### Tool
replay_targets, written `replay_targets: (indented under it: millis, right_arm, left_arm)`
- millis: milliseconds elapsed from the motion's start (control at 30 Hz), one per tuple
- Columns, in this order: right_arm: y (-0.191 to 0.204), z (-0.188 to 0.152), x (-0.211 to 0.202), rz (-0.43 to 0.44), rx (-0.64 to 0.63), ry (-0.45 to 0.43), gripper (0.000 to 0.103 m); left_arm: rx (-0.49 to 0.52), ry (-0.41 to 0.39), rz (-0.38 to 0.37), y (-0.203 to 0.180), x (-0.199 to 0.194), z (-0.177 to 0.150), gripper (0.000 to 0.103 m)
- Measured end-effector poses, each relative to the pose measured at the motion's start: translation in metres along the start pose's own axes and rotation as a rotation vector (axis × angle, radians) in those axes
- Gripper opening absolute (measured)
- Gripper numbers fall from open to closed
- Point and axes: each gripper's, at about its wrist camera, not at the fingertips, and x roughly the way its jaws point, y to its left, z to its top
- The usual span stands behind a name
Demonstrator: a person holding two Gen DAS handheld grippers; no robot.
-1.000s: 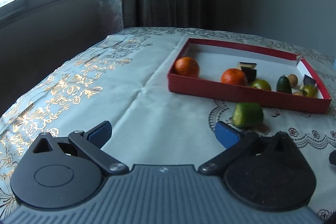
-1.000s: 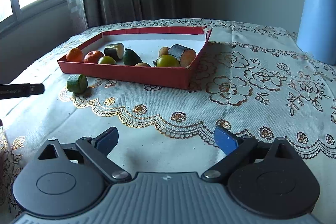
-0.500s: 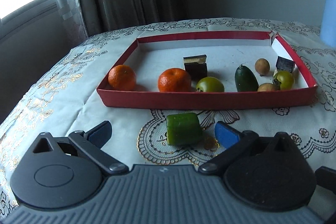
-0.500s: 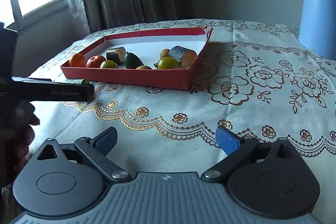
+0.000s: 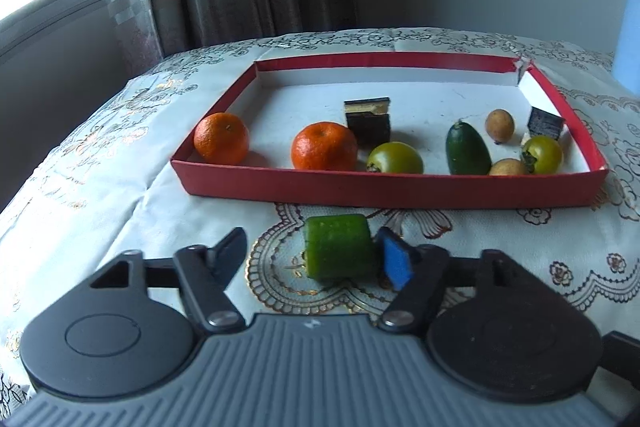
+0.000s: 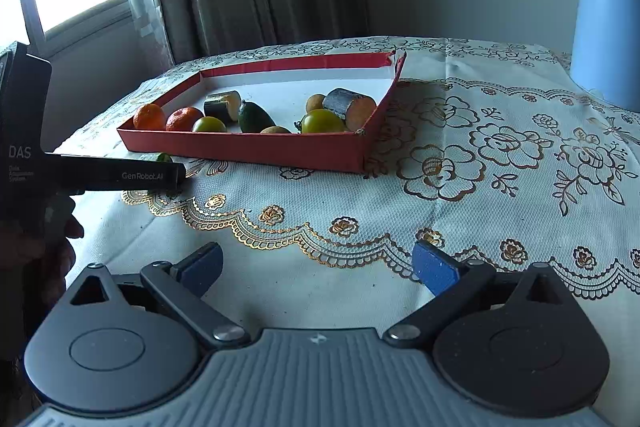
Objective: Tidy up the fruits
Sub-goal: 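Grasp the green cube-shaped piece with the left gripper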
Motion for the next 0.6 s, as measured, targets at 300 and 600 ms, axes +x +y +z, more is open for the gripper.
replay_targets:
  millis: [300,600]
  right_arm:
    - [-0.002,0.001,0.0,0.009,0.011,-0.004,0.103]
    - [-0.002,0.001,0.0,0.01,0.012,-0.004,0.103]
  left_arm:
    - [0.032,-0.002,-0.024,-0.008,-0.008,-0.002,0.031]
    - [0.035,-0.072,-0.017,-0.002,-0.031,0.008,0.029]
